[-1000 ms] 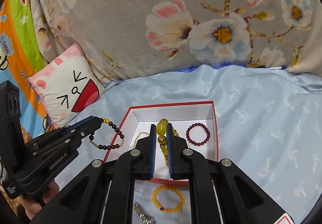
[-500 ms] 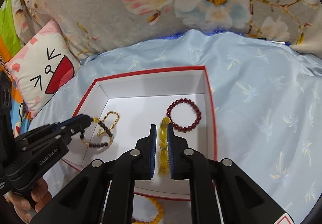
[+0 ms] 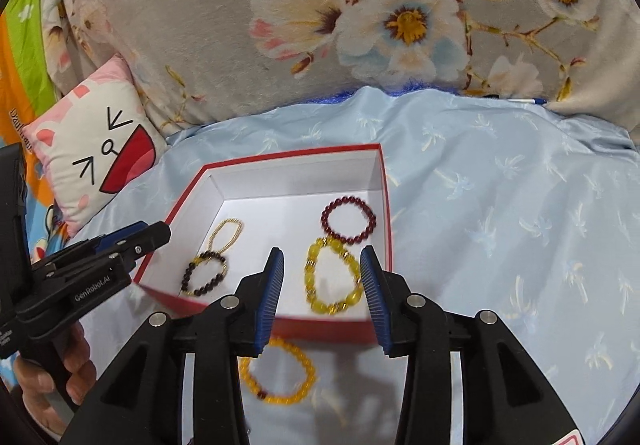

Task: Organize jewelry
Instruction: 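Open both tools to release the bracelets inside the box, then withdraw both tools back toward the remaining jewelry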

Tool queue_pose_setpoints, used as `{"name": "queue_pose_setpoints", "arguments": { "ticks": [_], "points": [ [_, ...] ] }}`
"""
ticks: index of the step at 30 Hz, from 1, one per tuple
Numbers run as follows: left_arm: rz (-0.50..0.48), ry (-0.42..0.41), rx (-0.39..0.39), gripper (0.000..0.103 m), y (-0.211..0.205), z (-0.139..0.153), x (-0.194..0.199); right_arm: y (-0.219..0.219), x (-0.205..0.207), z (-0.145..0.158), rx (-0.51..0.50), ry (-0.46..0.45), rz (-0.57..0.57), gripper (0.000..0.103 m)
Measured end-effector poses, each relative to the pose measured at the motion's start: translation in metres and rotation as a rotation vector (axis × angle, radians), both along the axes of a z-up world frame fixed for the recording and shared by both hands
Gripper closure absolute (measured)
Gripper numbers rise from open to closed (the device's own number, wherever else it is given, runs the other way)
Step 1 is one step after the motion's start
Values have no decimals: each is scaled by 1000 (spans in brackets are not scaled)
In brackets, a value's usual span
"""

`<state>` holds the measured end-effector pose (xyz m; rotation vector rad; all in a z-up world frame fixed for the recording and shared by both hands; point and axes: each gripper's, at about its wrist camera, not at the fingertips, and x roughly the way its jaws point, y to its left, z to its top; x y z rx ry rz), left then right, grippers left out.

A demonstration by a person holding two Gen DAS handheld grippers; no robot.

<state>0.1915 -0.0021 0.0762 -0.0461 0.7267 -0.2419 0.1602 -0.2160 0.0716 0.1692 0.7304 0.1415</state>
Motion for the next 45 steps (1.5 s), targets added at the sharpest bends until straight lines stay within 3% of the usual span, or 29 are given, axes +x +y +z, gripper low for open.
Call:
{"name": "queue_pose_setpoints", "arguments": {
  "ticks": [7, 27, 35, 45],
  "points": [
    [1, 12, -11, 69, 19, -5, -42, -4, -43, -13, 7, 29, -18, 64],
    [53, 128, -4, 69, 56, -74, -130, 6, -129, -62, -32, 82, -42, 64],
    [44, 135, -14, 69, 50, -80, -142, 4, -135, -67, 12, 103, -36, 64],
    [20, 126, -12, 69, 34, -81, -138, 10, -96, -65, 50, 123, -9, 64]
  ]
}}
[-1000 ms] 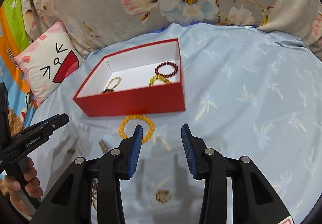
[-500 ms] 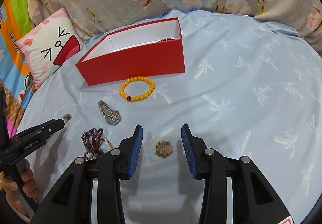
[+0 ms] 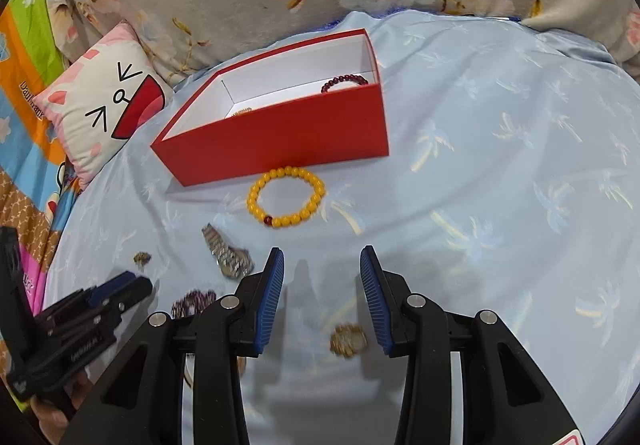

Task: Organize jewelry
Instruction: 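Withdraw both tools back toward the remaining jewelry, then grasp the orange bead bracelet with the right tool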

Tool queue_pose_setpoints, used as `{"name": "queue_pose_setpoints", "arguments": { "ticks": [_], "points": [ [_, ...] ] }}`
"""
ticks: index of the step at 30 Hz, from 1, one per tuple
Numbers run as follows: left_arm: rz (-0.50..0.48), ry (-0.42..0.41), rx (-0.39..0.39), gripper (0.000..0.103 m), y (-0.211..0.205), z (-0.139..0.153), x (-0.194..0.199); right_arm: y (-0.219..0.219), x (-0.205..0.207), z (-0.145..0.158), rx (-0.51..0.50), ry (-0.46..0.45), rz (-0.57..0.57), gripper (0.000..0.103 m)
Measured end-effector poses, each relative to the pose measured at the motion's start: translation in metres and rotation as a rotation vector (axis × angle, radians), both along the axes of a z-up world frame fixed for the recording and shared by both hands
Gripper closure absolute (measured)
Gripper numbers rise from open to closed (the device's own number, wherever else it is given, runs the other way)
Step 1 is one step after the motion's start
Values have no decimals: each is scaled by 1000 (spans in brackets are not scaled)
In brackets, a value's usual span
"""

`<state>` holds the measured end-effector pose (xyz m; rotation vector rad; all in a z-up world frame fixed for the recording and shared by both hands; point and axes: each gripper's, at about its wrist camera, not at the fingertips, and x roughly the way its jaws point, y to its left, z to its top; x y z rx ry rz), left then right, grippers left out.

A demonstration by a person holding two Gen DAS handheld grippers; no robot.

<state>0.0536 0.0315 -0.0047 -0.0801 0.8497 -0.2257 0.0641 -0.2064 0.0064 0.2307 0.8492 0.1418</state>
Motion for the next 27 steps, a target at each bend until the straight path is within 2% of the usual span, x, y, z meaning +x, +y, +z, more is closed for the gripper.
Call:
{"name": "queue_pose_setpoints", "arguments": {
  "ticks": [14, 17, 20, 22, 27],
  "points": [
    [-5, 4, -17, 69, 1, -1, 0, 13, 64, -9, -48, 31, -7, 64],
    [-7, 3, -13, 68, 1, -1, 0, 16, 69, -15, -58, 45, -2, 67],
    [-7, 3, -12, 67, 0, -1, 0, 23, 67, -15, -130, 39, -5, 78],
    [-7, 3, -11, 67, 0, -1, 0, 25, 66, -16, -171, 36, -11, 91],
    [-7, 3, -14, 67, 1, -1, 0, 20, 58, -17, -150, 39, -5, 95]
  ]
}}
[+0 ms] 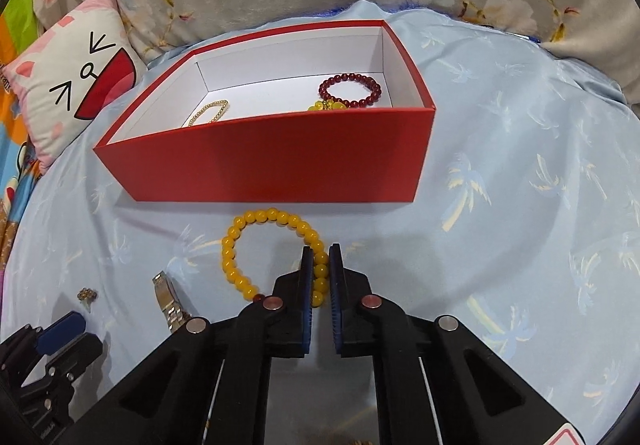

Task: Organize jewelry
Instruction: 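Grasp the orange bead bracelet with the right tool, then grasp the dark red garnet multi-strand bracelet with the left tool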

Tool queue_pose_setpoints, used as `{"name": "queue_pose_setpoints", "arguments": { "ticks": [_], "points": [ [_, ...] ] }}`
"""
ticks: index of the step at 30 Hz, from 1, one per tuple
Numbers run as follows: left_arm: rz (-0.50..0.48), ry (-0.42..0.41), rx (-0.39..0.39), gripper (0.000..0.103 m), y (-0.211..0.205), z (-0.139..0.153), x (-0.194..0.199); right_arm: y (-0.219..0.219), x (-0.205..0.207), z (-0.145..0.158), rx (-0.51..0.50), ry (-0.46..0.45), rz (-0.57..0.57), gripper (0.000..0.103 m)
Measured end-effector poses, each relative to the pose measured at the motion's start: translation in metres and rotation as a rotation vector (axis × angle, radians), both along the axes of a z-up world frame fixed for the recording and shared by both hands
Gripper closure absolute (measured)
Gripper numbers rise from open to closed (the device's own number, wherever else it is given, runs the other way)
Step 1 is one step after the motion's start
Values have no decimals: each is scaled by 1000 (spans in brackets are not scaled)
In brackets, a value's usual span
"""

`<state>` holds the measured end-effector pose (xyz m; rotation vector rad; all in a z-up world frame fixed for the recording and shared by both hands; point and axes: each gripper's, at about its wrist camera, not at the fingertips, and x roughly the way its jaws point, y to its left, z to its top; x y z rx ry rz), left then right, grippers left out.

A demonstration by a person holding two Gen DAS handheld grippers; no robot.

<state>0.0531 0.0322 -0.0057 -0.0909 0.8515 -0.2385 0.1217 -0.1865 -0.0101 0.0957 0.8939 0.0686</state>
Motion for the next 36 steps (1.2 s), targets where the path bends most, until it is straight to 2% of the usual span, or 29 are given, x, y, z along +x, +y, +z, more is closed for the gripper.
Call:
{"name": "queue_pose_setpoints", "arguments": {
  "ticks": [6, 15, 24, 28, 29, 30, 33, 36],
  "points": [
    [-31, -23, -18, 67, -9, 5, -11, -12, -29, 1, 23, 3, -32, 96],
    [-154, -13, -45, 67, -59, 10, -32, -33, -67, 0, 66, -8, -83, 96],
    [-121, 23, -67, 68, -66, 2, -18, -38, -68, -2, 116, -10, -88, 96],
    [-127, 26, -92, 81, -64, 2, -17, -38, -68, -2, 119, -11, -90, 96],
    [-129, 29, -100, 82, -64, 1, -18, -39, -68, -2, 120, -11, -90, 96],
    [-123, 30, -105, 87, -64, 1, -17, -39, -68, -2, 121, -11, -90, 96],
    [-117, 37, -127, 90, -61, -1, -14, -39, -68, -2, 124, -11, -90, 96],
    [-112, 39, -118, 95, -61, -1, -13, -39, -68, -2, 124, -11, -91, 96]
  ]
}}
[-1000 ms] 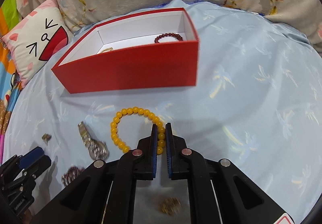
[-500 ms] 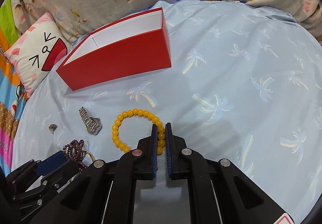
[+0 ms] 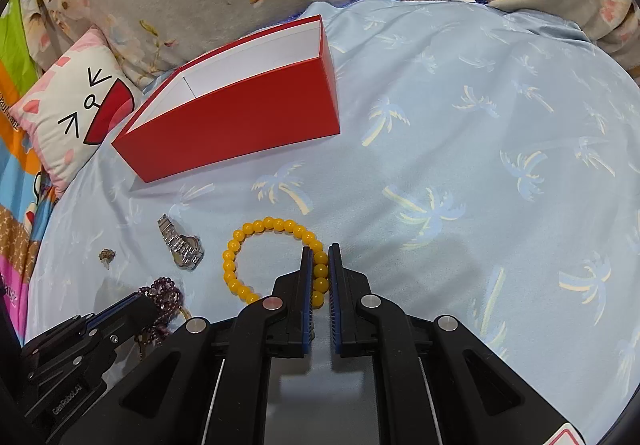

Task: Organize jewelry
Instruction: 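Grasp the dark red garnet multi-strand bracelet with the left tool, then lift both held bracelets and carry them over the red box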

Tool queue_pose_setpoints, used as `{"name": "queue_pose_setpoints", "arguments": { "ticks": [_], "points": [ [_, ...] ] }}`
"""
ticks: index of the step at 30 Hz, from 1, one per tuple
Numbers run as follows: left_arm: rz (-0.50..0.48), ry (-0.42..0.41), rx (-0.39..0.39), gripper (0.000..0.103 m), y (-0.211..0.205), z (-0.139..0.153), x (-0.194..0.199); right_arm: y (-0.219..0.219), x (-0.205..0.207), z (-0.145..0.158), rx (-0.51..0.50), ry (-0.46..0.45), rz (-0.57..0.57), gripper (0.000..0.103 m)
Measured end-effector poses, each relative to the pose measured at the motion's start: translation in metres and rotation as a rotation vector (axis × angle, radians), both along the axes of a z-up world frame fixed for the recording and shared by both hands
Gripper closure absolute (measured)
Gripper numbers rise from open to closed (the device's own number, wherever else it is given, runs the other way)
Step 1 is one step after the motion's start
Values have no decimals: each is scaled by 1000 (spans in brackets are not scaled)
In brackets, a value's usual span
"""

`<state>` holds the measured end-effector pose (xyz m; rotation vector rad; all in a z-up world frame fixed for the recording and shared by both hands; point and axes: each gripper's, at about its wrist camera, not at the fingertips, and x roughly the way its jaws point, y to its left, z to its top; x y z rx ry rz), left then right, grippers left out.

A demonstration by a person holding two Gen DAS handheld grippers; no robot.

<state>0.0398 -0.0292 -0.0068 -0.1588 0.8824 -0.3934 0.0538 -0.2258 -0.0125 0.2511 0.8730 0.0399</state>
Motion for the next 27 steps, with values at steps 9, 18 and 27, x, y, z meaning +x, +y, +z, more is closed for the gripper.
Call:
{"name": "queue_pose_setpoints", "arguments": {
  "ticks": [9, 18, 27],
  "points": [
    [-2, -30, 3, 98, 3, 13, -2, -4, -4, 3, 20, -27, -13, 96],
    [16, -78, 11, 98, 19, 43, -2, 1, -16, 27, 48, -85, 22, 96],
    [51, -124, 32, 98, 40, 79, 4, -6, -29, 81, 5, -167, 22, 96]
  ]
}}
